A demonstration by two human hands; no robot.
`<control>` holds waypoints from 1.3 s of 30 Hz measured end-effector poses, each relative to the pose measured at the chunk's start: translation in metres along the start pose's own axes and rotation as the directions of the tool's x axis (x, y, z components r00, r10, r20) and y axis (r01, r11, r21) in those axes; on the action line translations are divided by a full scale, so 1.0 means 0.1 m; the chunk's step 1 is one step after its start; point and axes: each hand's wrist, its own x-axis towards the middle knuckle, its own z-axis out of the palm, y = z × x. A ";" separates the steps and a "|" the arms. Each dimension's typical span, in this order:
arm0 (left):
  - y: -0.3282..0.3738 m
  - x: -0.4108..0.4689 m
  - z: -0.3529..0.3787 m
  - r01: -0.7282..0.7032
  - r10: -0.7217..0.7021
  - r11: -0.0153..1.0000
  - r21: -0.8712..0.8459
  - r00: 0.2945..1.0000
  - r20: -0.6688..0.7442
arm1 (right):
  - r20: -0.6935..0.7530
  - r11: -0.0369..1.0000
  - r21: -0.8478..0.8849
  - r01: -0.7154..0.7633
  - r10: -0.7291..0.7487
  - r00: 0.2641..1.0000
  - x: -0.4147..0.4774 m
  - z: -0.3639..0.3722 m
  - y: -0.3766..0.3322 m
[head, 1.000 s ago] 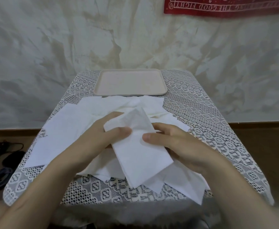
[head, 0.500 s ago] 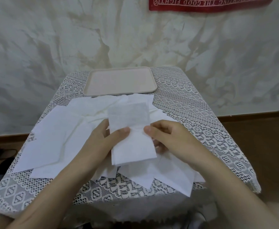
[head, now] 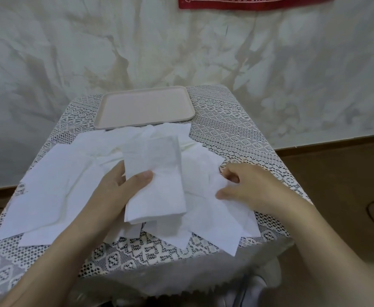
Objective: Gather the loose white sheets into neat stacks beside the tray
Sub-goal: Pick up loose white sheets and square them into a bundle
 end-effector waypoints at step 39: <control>-0.02 0.06 -0.37 -0.006 0.007 1.000 0.022 0.997 -0.083 | -0.137 0.976 0.217 0.014 0.016 0.990 0.29 0.22 -0.35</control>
